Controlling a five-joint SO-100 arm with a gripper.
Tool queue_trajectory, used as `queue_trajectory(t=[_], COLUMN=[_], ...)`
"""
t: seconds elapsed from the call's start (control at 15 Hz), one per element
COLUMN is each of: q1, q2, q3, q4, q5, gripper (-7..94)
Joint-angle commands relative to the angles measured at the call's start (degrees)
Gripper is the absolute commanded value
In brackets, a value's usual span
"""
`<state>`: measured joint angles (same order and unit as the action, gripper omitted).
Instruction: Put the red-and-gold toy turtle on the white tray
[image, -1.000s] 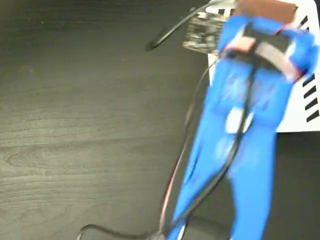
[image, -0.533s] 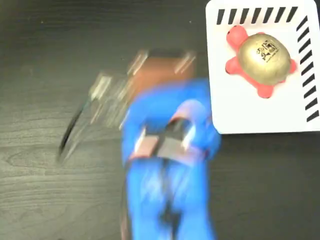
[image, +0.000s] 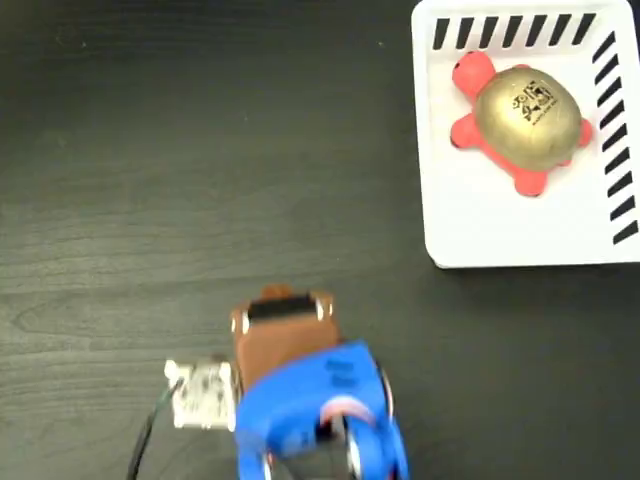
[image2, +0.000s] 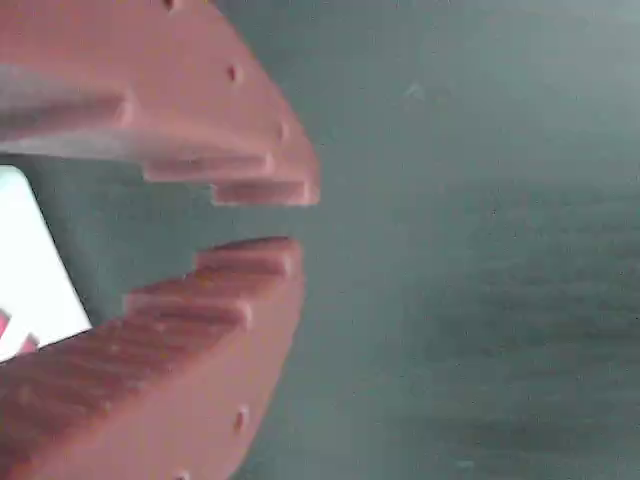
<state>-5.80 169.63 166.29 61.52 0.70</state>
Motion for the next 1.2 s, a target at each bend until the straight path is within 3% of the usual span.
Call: queue_trajectory(t=[0.0, 1.13], q1=[-2.37, 1.93], q2=[16.70, 16.79], q3=[1.32, 1.23], q4=[11.07, 10.99], q5=[0.79, 4.66], gripper=[0, 0])
